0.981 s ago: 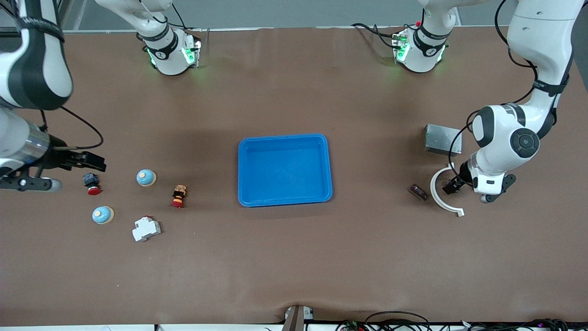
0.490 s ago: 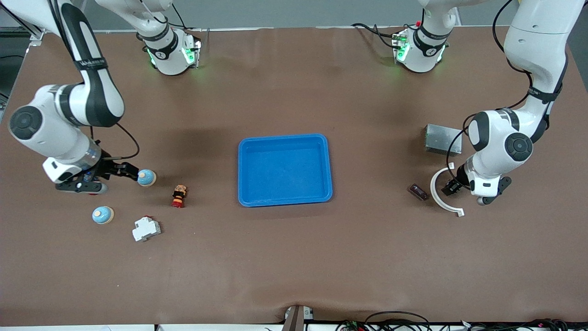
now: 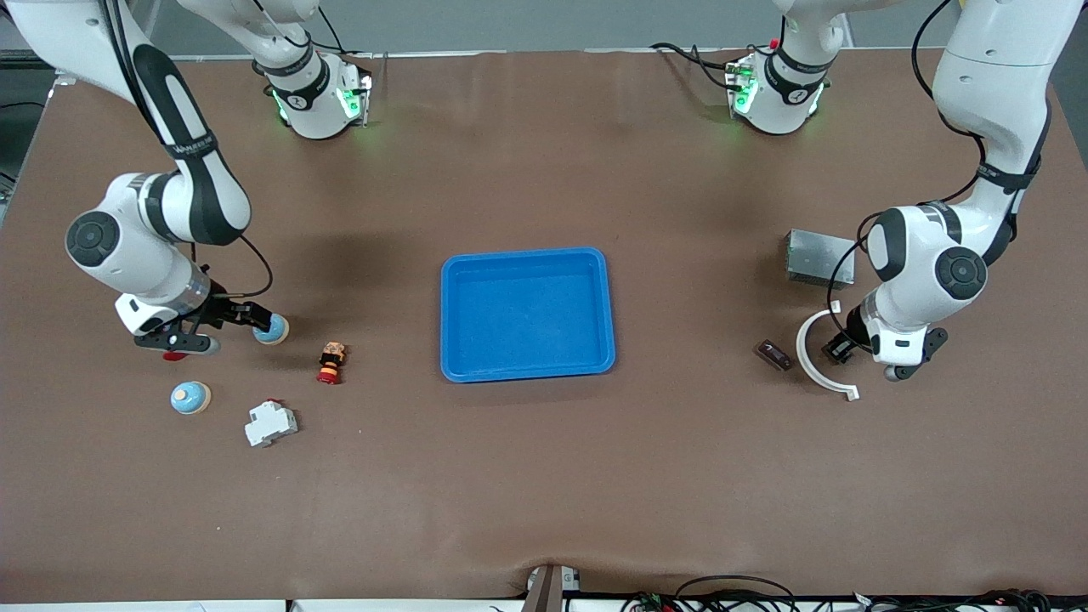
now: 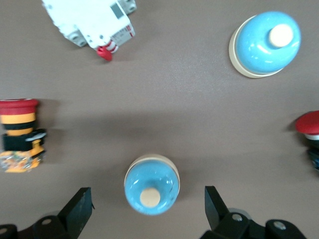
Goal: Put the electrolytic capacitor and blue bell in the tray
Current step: 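Carry the capacitor and the bell toward the blue tray with both grippers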
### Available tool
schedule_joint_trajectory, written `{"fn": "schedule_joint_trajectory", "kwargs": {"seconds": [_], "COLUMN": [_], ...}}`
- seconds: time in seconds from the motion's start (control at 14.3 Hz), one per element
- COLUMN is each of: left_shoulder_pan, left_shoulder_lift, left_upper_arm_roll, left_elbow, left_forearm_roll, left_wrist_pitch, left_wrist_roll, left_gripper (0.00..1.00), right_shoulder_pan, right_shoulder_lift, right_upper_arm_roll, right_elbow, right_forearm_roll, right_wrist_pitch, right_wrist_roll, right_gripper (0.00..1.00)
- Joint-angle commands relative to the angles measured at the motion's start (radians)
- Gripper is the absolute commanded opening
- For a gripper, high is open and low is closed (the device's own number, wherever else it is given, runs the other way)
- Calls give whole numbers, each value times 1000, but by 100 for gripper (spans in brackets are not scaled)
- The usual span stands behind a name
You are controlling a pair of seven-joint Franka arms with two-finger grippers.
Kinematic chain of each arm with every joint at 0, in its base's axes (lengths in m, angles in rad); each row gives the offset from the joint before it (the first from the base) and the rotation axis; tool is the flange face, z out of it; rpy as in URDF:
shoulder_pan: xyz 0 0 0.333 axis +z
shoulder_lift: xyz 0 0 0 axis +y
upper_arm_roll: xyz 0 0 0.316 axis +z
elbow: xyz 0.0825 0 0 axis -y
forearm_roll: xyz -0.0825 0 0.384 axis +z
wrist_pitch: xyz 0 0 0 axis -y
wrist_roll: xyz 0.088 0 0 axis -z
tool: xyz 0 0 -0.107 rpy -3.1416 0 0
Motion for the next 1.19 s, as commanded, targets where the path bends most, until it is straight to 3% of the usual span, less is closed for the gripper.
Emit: {"fn": "schedule_joint_trajectory", "kwargs": {"seconds": [0.0, 0.28, 0.63, 1.12], "left_shoulder_pan": [-4, -7, -32, -219], "left_shoulder_lift": [-84, -202, -190, -78], "left_upper_arm_roll": [-5, -80, -275, -292], "left_elbow": [10, 10, 59, 191], "left_forearm_roll": [23, 20, 17, 21], "left_wrist_pitch": [-84, -195, -210, -210], "left_wrist_roll": [-17, -21, -273, -549], "left_gripper": [0, 0, 0, 0], "right_shoulder_pan": [-16, -14, -14, -13], "right_shoulder_lift": [45, 82, 91, 110], "right_upper_arm_roll": [12, 12, 12, 12], "right_elbow": [-3, -3, -20, -39], "right_forearm_roll": [-7, -7, -7, -7], "right_wrist_pitch": [57, 81, 88, 131], "right_wrist_roll": [4, 6, 4, 6], "right_gripper": [100, 100, 100, 100]}}
